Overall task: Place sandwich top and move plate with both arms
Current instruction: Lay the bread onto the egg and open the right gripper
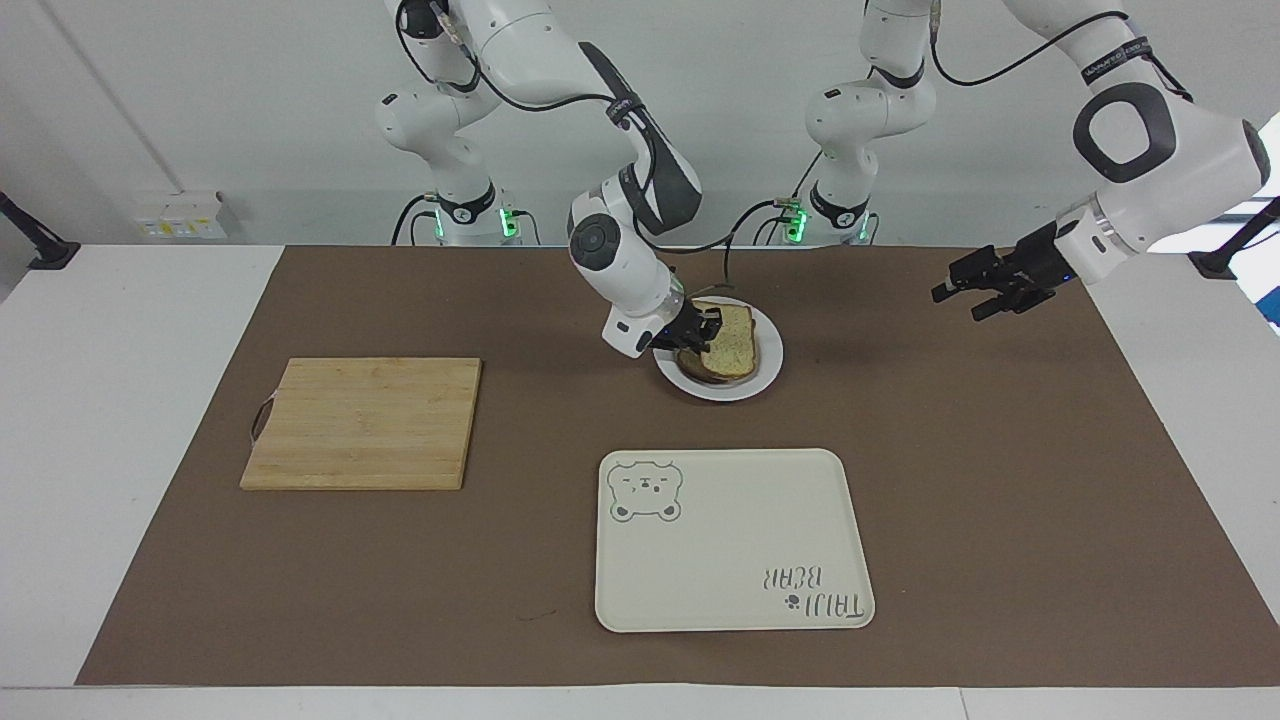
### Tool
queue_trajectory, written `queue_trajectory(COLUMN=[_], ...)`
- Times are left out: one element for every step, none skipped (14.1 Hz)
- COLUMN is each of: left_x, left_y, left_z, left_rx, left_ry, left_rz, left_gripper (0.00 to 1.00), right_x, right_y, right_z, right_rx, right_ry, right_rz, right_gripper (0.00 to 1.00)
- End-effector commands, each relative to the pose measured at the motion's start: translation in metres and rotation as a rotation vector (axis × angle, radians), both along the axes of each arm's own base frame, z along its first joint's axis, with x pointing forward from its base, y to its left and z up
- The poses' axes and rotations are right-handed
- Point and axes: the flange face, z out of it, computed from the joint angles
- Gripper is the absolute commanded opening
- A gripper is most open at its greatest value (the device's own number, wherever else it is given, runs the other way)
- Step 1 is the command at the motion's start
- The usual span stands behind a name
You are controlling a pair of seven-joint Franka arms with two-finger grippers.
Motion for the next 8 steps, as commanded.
queue_trajectory(left_x=[-0.001, 0.000, -0.001, -0.002, -0.001, -0.001, -0.002, -0.004], left_y=[-0.012, -0.013, -0.015, -0.023, -0.033, -0.036, -0.044, -0.056], left_z=[-0.029, -0.041, -0.048, -0.055, -0.060, -0.074, -0.084, -0.092], left_rx=[0.007, -0.002, -0.014, -0.022, -0.030, -0.050, -0.067, -0.074], left_ry=[0.017, 0.037, 0.043, 0.050, 0.054, 0.064, 0.057, 0.046], left_rz=[-0.035, -0.043, -0.045, -0.062, -0.076, -0.074, -0.088, -0.099], left_gripper=[1.00, 1.00, 1.00, 1.00, 1.00, 1.00, 1.00, 1.00], right_x=[0.000, 0.000, 0.000, 0.003, 0.007, 0.012, 0.024, 0.035], right_y=[-0.003, -0.002, -0.002, -0.004, -0.010, -0.017, -0.032, -0.048], right_z=[0.001, 0.002, 0.003, 0.005, 0.009, 0.013, 0.021, 0.031], right_rx=[0.007, 0.007, 0.004, 0.001, -0.004, -0.021, -0.048, -0.083], right_ry=[0.035, 0.032, 0.027, 0.019, 0.008, -0.013, -0.051, -0.096], right_rz=[-0.075, -0.073, -0.074, -0.074, -0.079, -0.070, -0.064, -0.051], right_gripper=[0.74, 1.00, 1.00, 1.00, 1.00, 1.00, 1.00, 1.00])
